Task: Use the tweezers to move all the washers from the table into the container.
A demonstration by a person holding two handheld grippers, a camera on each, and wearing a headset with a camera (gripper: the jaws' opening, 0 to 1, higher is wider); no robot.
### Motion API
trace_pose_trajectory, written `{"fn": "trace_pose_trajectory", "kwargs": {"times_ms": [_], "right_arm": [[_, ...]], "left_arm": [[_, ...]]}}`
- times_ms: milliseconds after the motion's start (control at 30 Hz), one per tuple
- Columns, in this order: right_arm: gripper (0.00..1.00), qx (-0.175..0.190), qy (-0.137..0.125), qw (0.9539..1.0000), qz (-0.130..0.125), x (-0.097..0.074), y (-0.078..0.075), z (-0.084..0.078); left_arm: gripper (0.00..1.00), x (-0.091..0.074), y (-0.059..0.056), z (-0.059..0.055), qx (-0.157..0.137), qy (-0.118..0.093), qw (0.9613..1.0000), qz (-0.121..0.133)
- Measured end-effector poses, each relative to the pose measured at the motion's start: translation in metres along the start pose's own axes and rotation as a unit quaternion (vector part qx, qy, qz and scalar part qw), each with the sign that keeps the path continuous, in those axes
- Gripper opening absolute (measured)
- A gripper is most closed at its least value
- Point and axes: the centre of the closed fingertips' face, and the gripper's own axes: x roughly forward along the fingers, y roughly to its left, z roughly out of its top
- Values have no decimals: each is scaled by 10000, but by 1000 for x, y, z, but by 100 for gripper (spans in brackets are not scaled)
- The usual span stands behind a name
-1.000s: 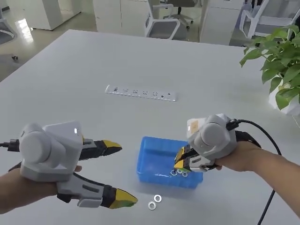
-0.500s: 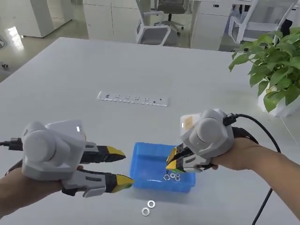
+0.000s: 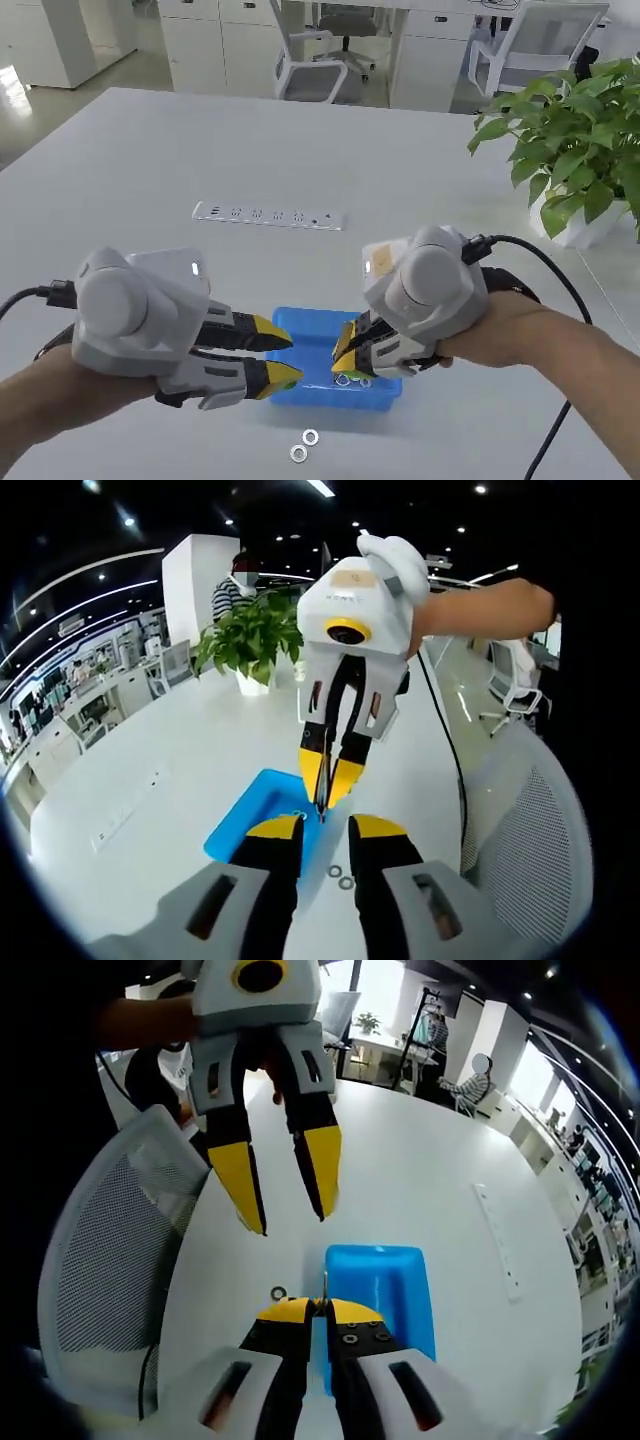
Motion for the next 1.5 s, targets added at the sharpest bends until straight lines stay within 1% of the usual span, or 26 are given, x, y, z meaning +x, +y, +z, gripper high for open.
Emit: {"fn": "trace_pose_trajectory", "kwargs": {"times_ms": [233, 400, 533, 633, 733, 933, 1000, 1133, 1333, 1500], "right_arm": [[6, -2, 48, 9999, 113, 4, 12, 2], [6, -26, 86, 9998, 184, 8, 19, 2], [6, -44, 109, 9996, 251, 13, 25, 2], [6, -44, 116, 9995, 292, 15, 28, 1], [7, -36, 100, 9994, 325, 17, 31, -1], [7, -88, 92, 9994, 326, 25, 33, -7], [7, -83, 94, 9992, 376, 28, 36, -9], [8, -113, 68, 9992, 374, 33, 36, -13], [8, -182, -53, 9989, 419, 41, 37, -15], [8, -191, -90, 9986, 489, 47, 38, -18]], "left_arm": [[19, 10, -6, 10, 135, -62, 9997, -209], [17, 14, -15, 18, 260, -142, 9986, -446], [13, 18, -21, 21, 384, -114, 9974, -592], [10, 21, -24, 17, 536, 20, 9964, -653], [7, 23, -25, 13, 569, 70, 9959, -694], [6, 27, -28, 5, 640, 197, 9948, -771], [6, 29, -29, 0, 598, 226, 9947, -809], [6, 31, -30, -6, 591, 295, 9945, -817], [6, 32, -30, -14, 542, 388, 9942, -841], [6, 34, -30, -22, 458, 433, 9944, -843]]}}
